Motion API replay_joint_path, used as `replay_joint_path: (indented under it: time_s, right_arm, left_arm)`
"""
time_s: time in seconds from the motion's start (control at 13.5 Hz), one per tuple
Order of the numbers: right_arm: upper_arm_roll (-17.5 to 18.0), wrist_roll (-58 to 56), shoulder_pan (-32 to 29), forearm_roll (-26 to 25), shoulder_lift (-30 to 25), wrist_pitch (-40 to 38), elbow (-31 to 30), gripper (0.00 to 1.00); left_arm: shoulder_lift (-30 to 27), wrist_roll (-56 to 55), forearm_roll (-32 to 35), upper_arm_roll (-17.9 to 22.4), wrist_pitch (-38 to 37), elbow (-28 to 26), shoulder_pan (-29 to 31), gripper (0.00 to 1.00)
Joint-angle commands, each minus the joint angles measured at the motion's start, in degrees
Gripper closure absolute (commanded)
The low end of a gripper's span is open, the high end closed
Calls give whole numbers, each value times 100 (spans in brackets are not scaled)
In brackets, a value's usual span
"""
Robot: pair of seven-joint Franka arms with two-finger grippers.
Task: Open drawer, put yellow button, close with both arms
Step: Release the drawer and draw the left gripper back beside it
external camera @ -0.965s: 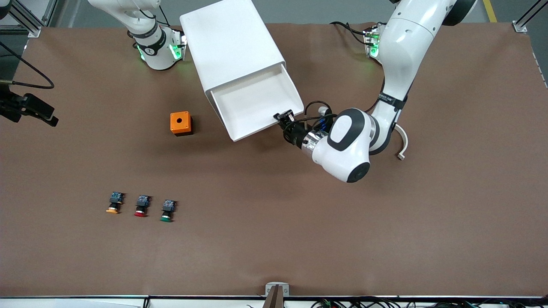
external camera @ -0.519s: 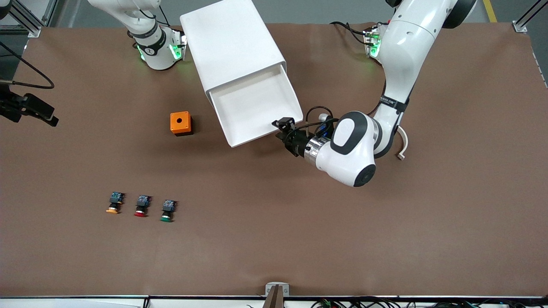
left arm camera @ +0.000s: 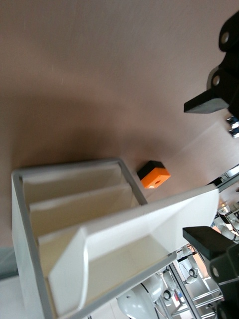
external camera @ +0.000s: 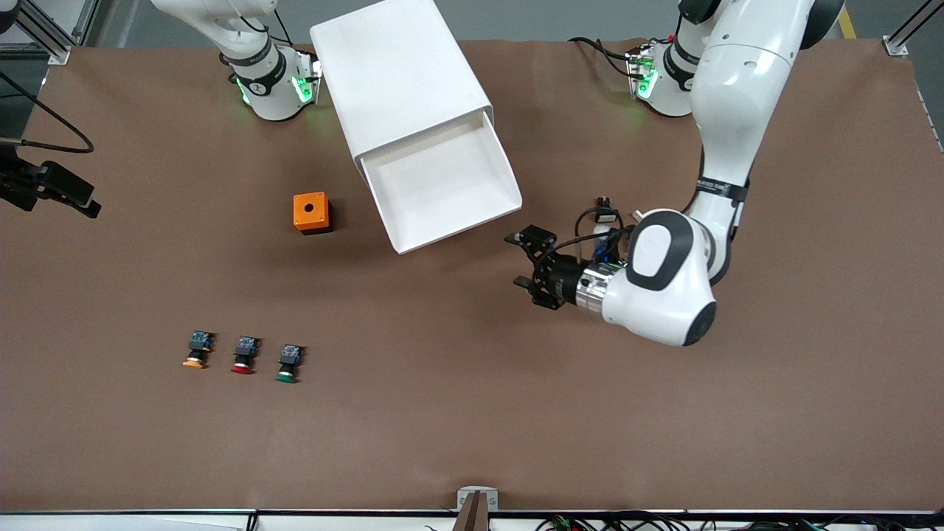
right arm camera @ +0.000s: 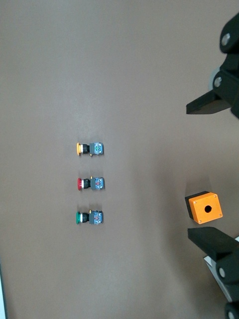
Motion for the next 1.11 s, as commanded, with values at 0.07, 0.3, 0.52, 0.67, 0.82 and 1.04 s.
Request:
replay_joint_path:
  time_s: [0.07, 0.3, 0.52, 0.67, 0.82, 1.04]
  right_arm:
    - [20, -8, -8, 5, -67, -13, -31, 0]
    - [29, 1, 0, 5, -67, -22, -31, 0]
    - [20, 1, 0, 5, -75, -31, -31, 0]
    - [20, 1, 0, 5, -75, -22, -31, 0]
    - [20, 1, 0, 5, -75, -31, -31, 0]
    - [20, 1, 0, 5, -75, -31, -40, 0]
  left_arm:
    - [-166, 723, 170, 465, -78, 70, -41, 1]
    - [-210, 1418, 907, 483, -69, 78, -41, 1]
    - [-254, 1998, 1645, 492, -60, 78, -41, 1]
    - [-306, 2498, 2059, 492, -34, 78, -59, 1]
    - [-420, 3060, 2236, 492, -34, 78, -76, 1]
    - [-543, 3983, 2692, 457, -34, 70, -129, 1]
